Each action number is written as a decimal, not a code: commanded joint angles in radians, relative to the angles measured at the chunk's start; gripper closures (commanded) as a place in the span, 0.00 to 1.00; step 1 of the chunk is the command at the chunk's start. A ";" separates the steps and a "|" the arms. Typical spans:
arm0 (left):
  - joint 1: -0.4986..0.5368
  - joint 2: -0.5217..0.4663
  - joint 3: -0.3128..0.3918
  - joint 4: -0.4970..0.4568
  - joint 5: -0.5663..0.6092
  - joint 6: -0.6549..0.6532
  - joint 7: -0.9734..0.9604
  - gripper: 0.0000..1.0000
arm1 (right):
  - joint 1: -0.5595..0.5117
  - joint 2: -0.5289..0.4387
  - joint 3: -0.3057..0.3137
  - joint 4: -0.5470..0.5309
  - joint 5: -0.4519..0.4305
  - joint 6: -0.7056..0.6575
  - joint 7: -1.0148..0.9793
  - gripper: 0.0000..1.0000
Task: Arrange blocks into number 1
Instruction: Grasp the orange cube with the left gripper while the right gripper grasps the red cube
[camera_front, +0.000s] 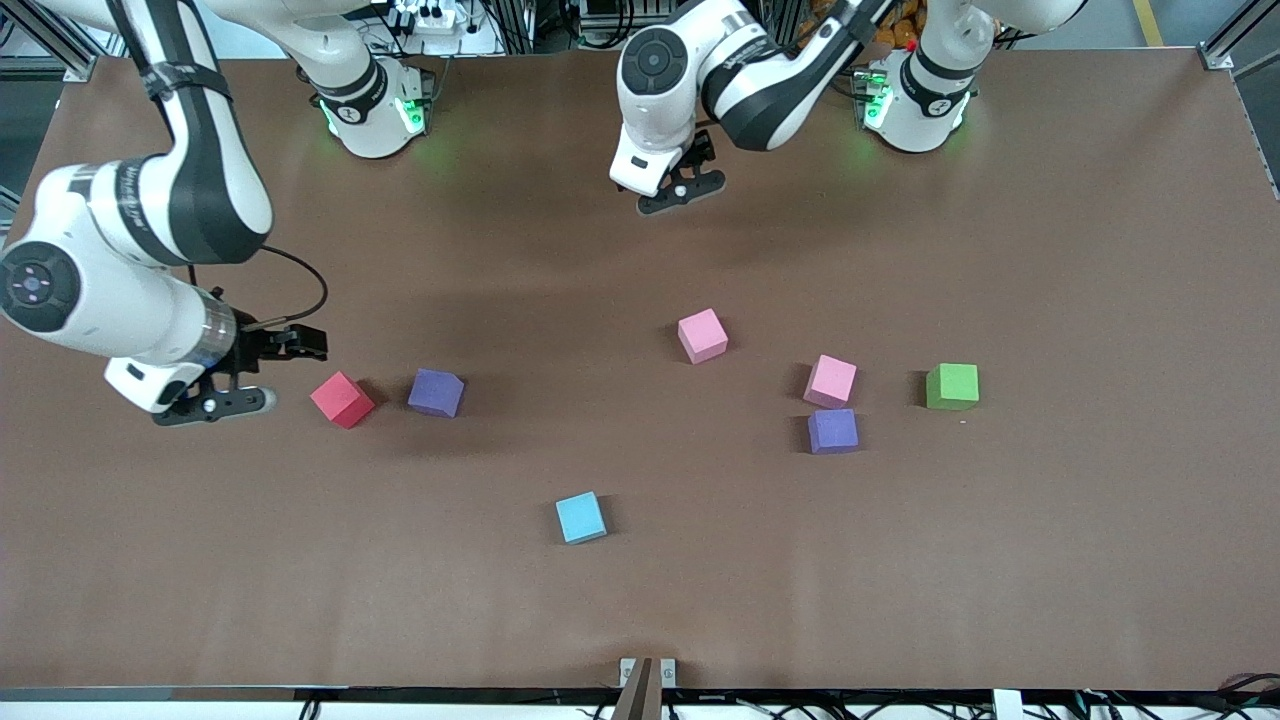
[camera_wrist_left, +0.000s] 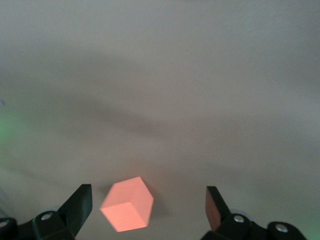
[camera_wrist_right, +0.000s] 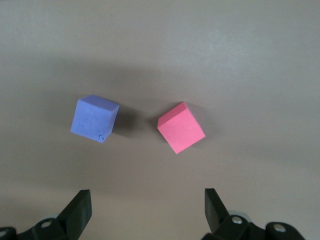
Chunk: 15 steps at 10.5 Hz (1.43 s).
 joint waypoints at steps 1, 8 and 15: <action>-0.041 -0.013 0.020 -0.087 -0.028 0.076 -0.136 0.00 | 0.000 -0.018 -0.005 -0.094 0.003 0.077 -0.153 0.00; -0.027 -0.084 -0.093 -0.316 -0.023 0.316 -0.487 0.00 | -0.026 0.110 -0.032 -0.191 0.000 0.293 -0.415 0.00; 0.085 -0.133 -0.322 -0.454 0.018 0.468 -0.665 0.00 | -0.008 0.192 -0.048 -0.194 -0.003 0.404 -0.444 0.00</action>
